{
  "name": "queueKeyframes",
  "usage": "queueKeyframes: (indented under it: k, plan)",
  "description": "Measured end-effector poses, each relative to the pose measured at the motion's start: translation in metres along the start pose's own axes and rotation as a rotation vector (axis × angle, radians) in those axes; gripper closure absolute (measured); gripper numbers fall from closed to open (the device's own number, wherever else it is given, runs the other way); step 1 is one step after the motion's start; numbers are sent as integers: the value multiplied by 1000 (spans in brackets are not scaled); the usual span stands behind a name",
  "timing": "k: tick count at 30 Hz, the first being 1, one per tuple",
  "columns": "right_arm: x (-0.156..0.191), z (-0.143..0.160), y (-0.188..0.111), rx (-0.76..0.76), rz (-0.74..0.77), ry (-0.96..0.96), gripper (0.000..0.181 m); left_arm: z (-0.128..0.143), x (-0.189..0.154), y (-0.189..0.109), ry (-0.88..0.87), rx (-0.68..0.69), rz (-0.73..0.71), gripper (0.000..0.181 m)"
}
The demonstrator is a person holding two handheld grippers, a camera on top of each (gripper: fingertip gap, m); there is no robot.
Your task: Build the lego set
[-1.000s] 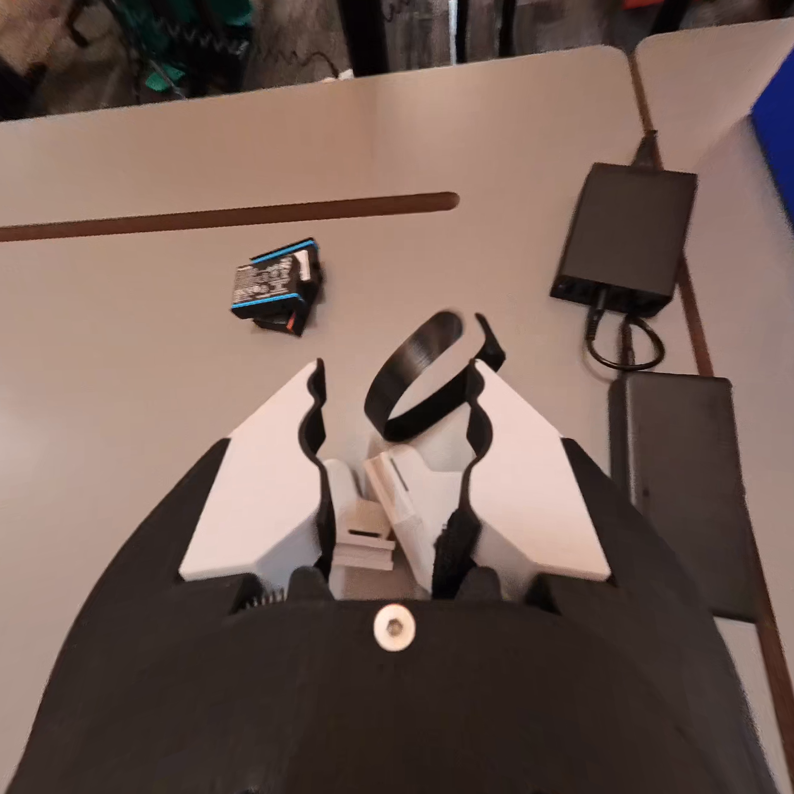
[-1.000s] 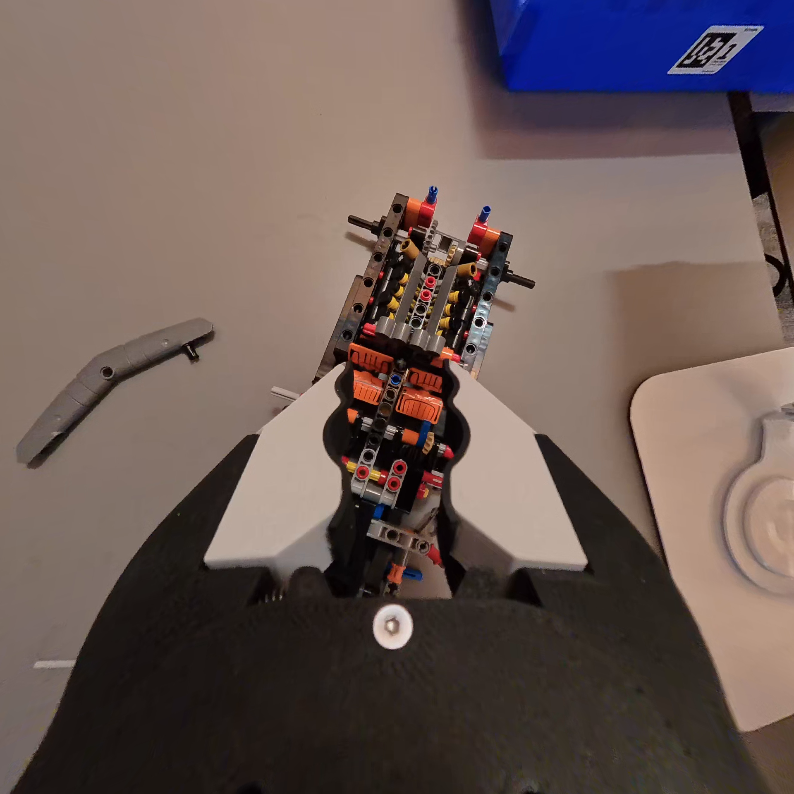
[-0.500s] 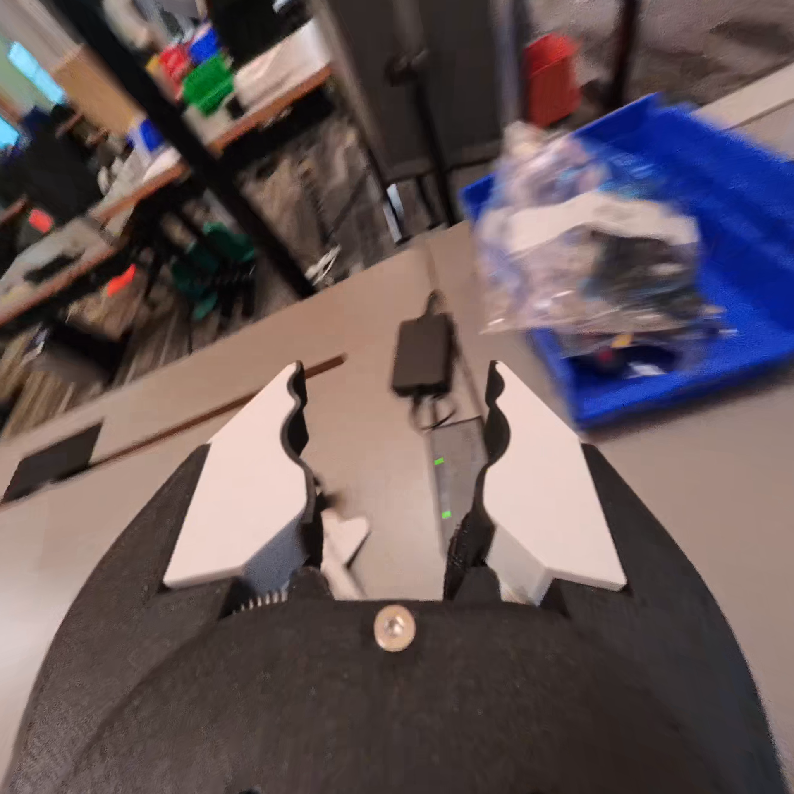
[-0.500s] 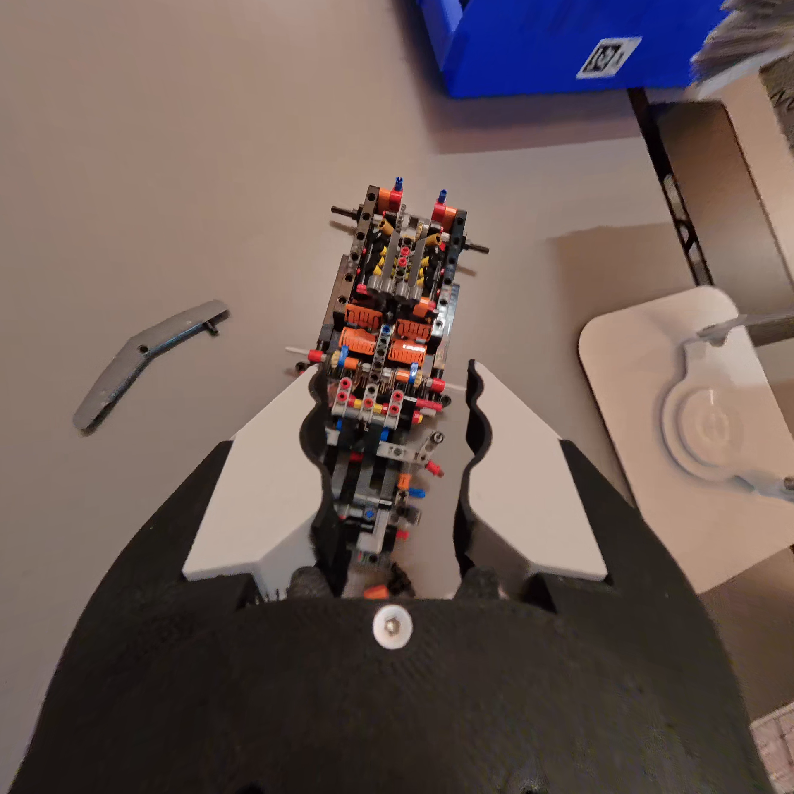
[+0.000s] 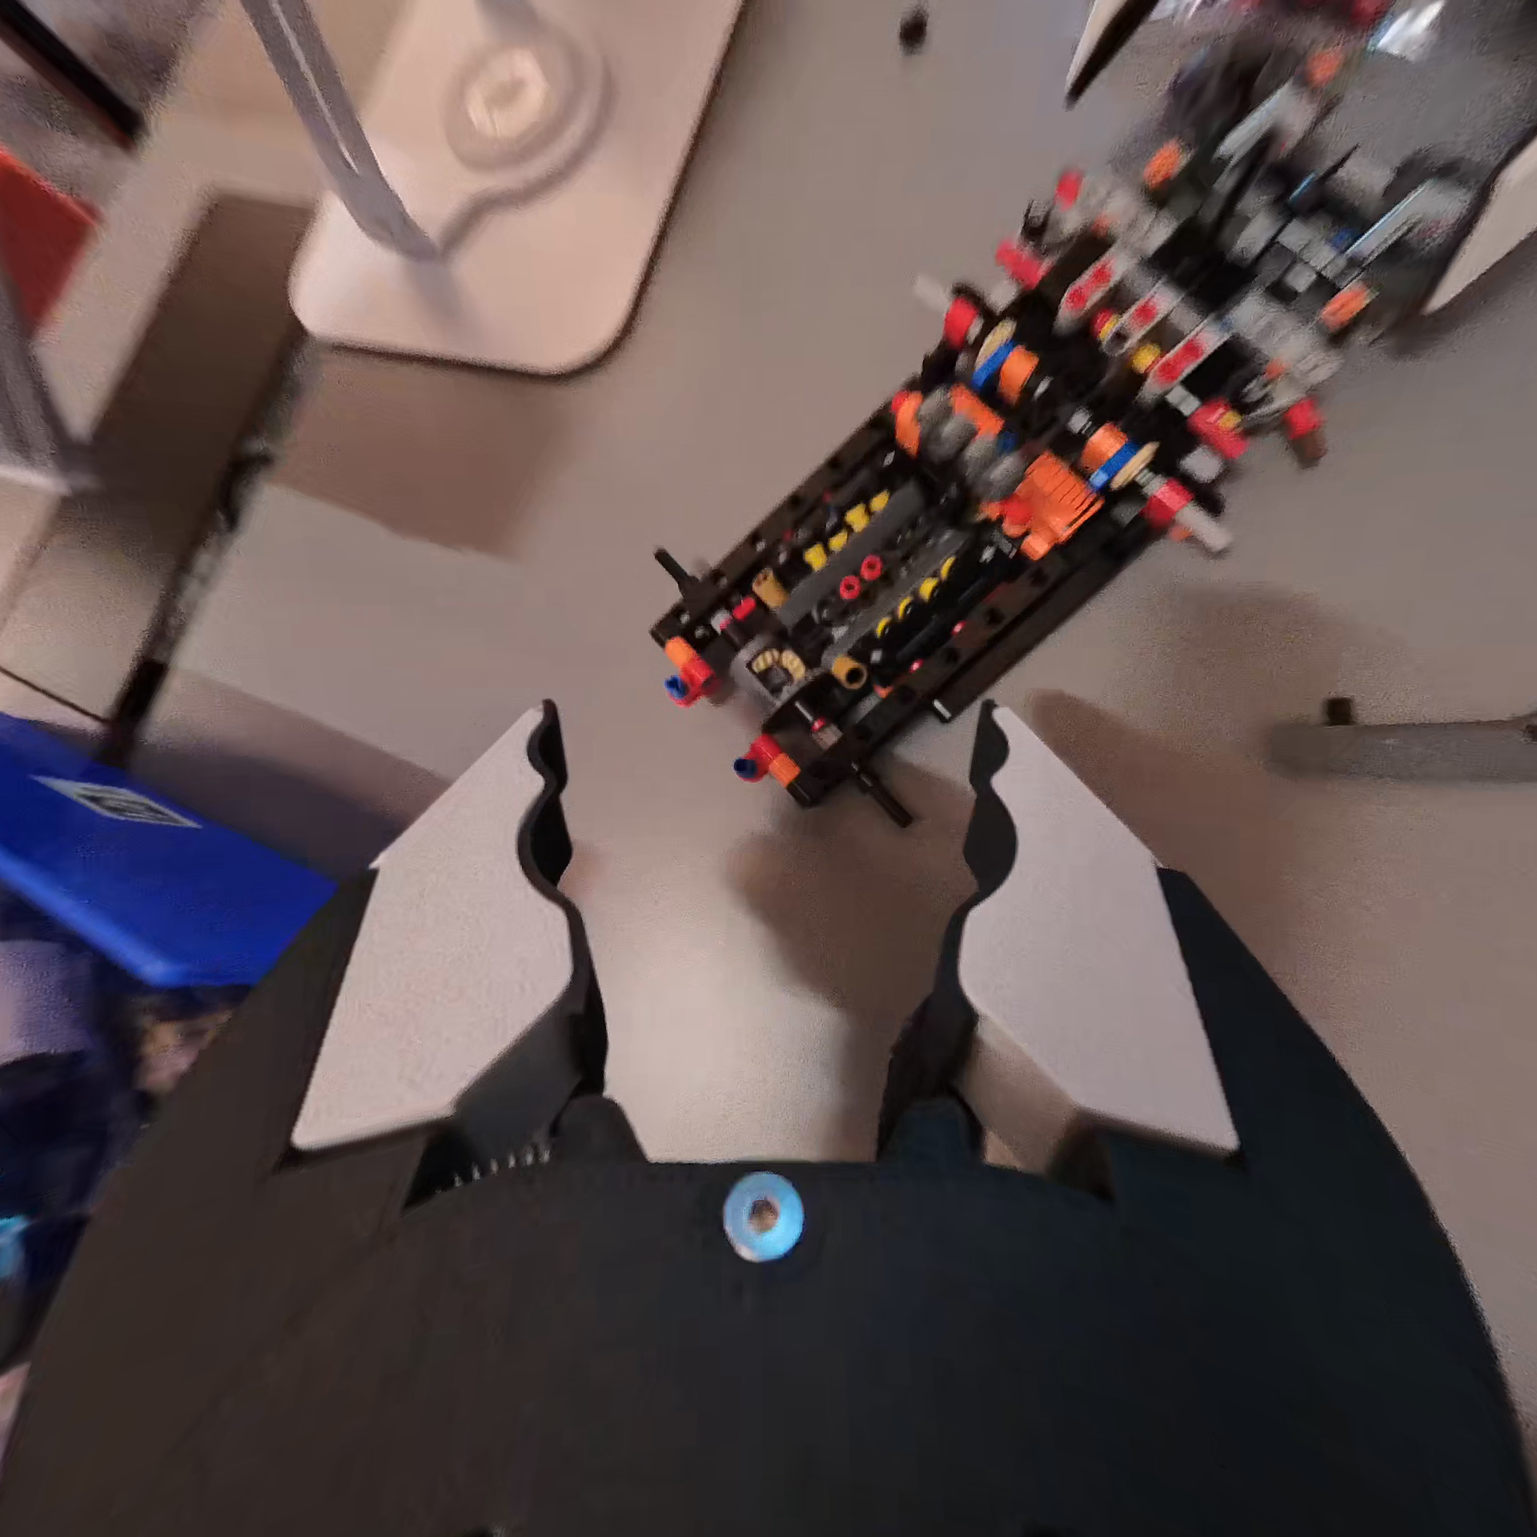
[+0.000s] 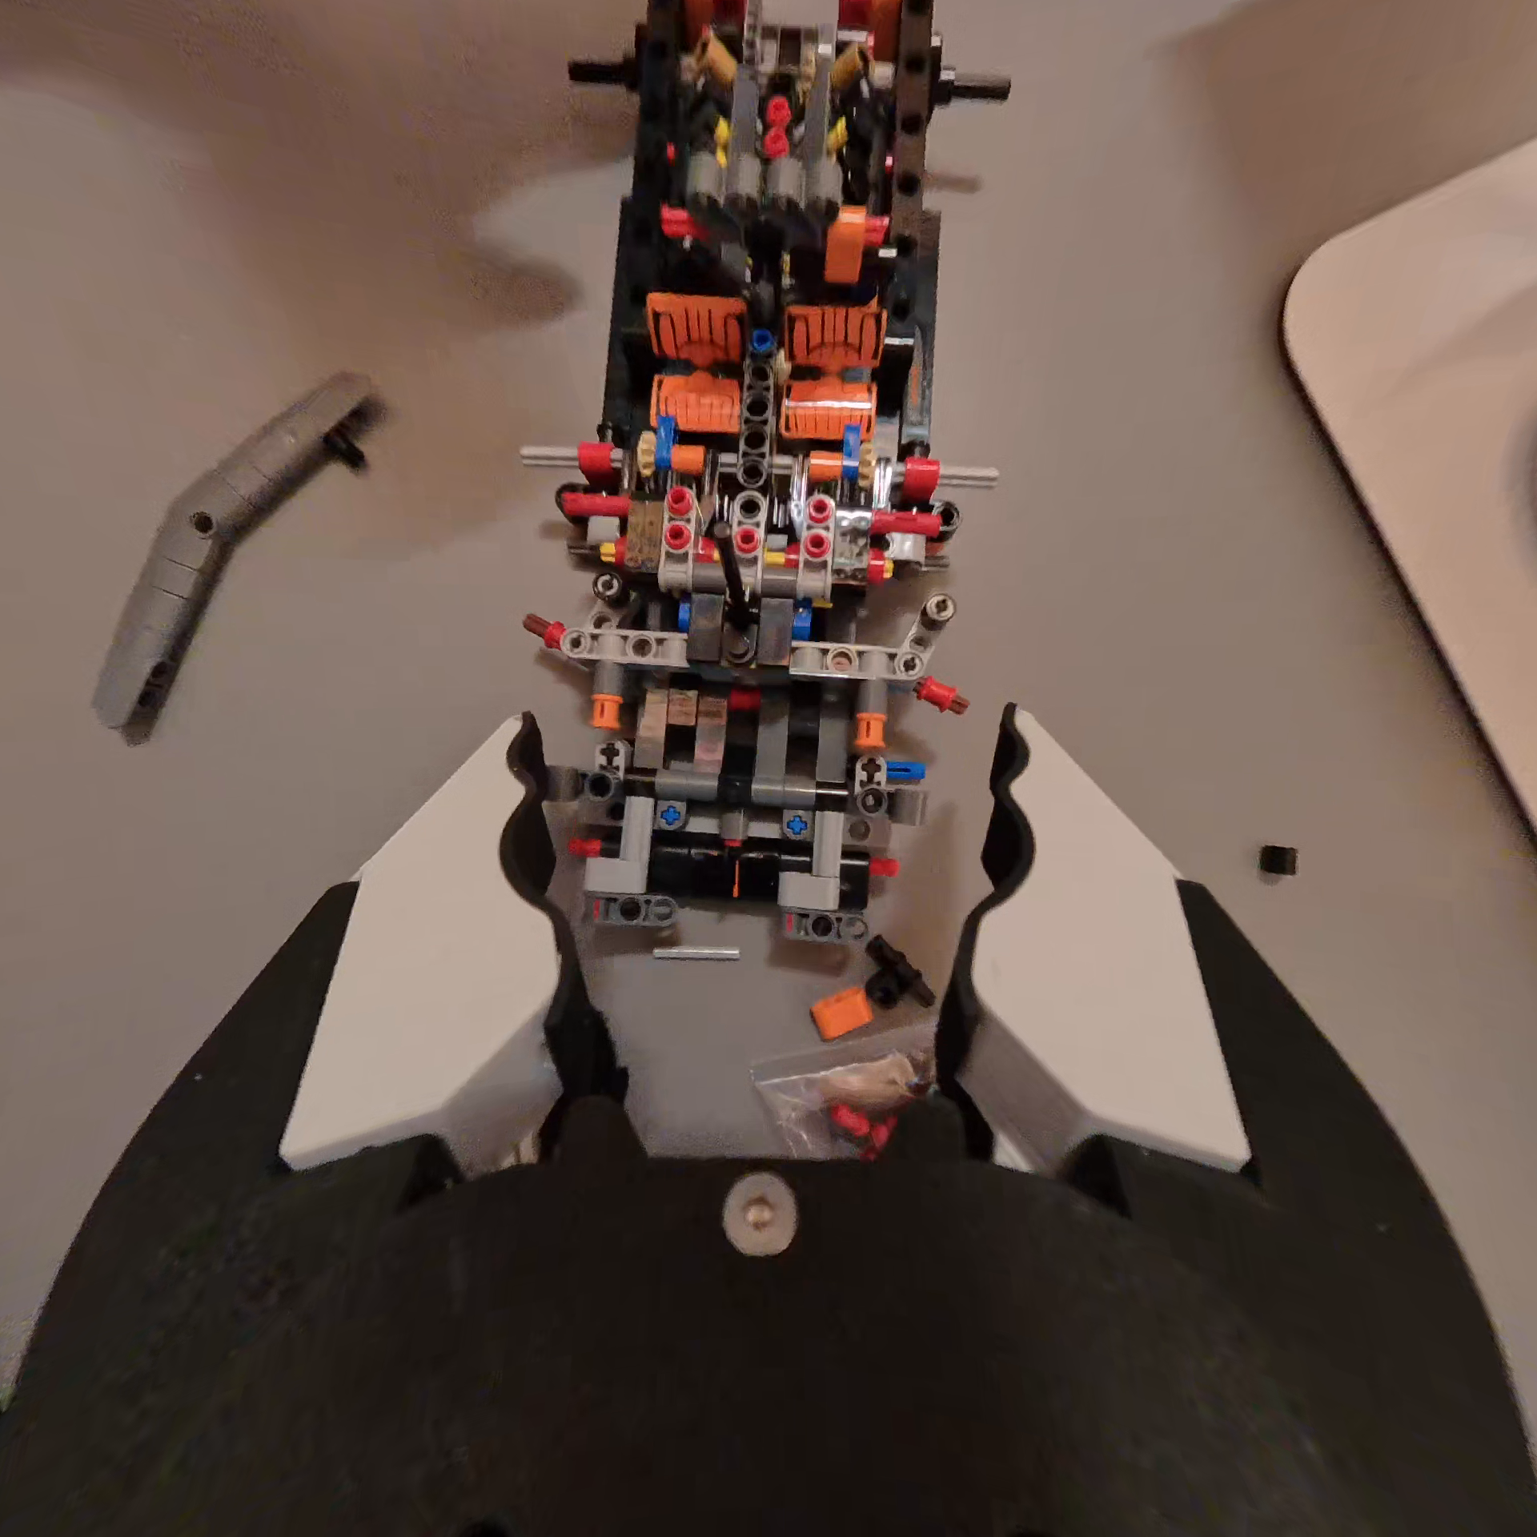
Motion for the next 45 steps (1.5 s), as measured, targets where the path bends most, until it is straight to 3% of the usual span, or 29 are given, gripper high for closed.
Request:
queueKeyframes:
  k: [3,8,13,17,22,39,45]
  plan:
    - [3,4,10,16,-14,-4,76,16,7,24,-61,43,11,90]
    - [1,4,19,25,-21,0,77,20,1,38,-123,31,84,103]
    - [0,12,24,71,-11,41,60,23,-9,47,-173,7,127,118]
    - [3,21,17,97,5,52,66,24,-15,48,-191,-34,125,120]
    - [11,31,5,94,9,70,90,27,-22,53,-173,3,120,124]
    - [-7,21,19,41,-176,-86,91,45,-35,33,-326,-38,13,124]
    - [-11,19,-17,-32,-101,-105,86,47,-35,15,-337,-60,-74,104]
Point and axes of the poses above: each gripper's, where its closed fingertips meet, y out along the fingers, z out of its underside, x = y × z across the jaws, the point moved 6 cm from there along -y, back along the fingers, and after that the axes turned 13 degrees about -y, right-handed, at the moved point
